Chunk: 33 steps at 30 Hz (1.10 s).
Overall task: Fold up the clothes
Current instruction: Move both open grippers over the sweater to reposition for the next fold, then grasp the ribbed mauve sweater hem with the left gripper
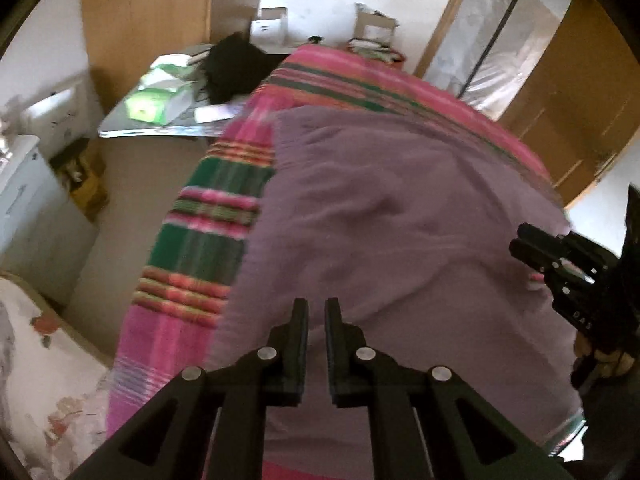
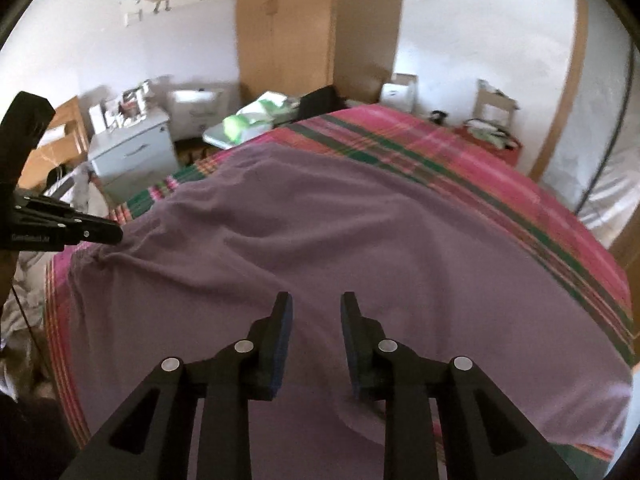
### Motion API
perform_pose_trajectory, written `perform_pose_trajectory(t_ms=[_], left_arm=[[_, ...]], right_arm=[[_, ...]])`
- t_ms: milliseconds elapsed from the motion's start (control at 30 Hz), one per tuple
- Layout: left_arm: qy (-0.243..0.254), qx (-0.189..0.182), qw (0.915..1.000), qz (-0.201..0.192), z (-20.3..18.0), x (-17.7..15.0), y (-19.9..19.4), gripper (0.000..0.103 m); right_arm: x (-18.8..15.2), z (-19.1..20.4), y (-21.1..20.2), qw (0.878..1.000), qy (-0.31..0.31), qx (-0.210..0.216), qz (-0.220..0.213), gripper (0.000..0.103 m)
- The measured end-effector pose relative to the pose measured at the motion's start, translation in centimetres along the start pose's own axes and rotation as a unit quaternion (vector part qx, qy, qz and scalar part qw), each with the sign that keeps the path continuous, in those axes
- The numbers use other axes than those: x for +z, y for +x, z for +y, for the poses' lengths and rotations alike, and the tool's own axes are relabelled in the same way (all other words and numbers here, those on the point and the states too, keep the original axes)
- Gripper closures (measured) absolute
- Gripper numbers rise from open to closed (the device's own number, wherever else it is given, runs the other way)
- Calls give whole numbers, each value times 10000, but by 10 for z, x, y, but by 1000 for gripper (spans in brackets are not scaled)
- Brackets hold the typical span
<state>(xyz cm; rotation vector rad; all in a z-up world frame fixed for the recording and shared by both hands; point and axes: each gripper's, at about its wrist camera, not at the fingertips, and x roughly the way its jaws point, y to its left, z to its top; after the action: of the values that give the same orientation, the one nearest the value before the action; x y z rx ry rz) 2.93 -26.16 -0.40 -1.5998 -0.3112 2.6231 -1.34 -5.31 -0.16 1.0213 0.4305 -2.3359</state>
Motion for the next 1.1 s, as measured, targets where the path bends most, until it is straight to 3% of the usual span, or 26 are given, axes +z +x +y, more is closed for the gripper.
perform_pose_trajectory(t_ms=[233, 600, 700, 800, 1000, 1100], left_arm=[[-160, -371, 9991, 113, 21, 2, 14, 95], [-468, -652, 9967, -109, 48, 21, 17, 95], [-798, -1007, 9917, 44, 58, 34, 30, 89], [-911, -1077, 9900, 51, 61, 46, 40, 89], [-1330, -1741, 9753, 274, 72, 74, 63, 88], [-1607, -2275, 9603, 132, 79, 78, 64, 88]], right_arm=[[-10, 3, 30, 9982, 227, -57, 556, 77], [-41, -11, 12, 9955, 736, -291, 523, 79], [-43, -10, 10, 9955, 725, -348, 509, 79], [-46, -9, 8, 9954, 779, -397, 403, 79], [-49, -9, 6, 9960, 760, -392, 265, 78], [-50, -10, 5, 9962, 760, -366, 232, 78]])
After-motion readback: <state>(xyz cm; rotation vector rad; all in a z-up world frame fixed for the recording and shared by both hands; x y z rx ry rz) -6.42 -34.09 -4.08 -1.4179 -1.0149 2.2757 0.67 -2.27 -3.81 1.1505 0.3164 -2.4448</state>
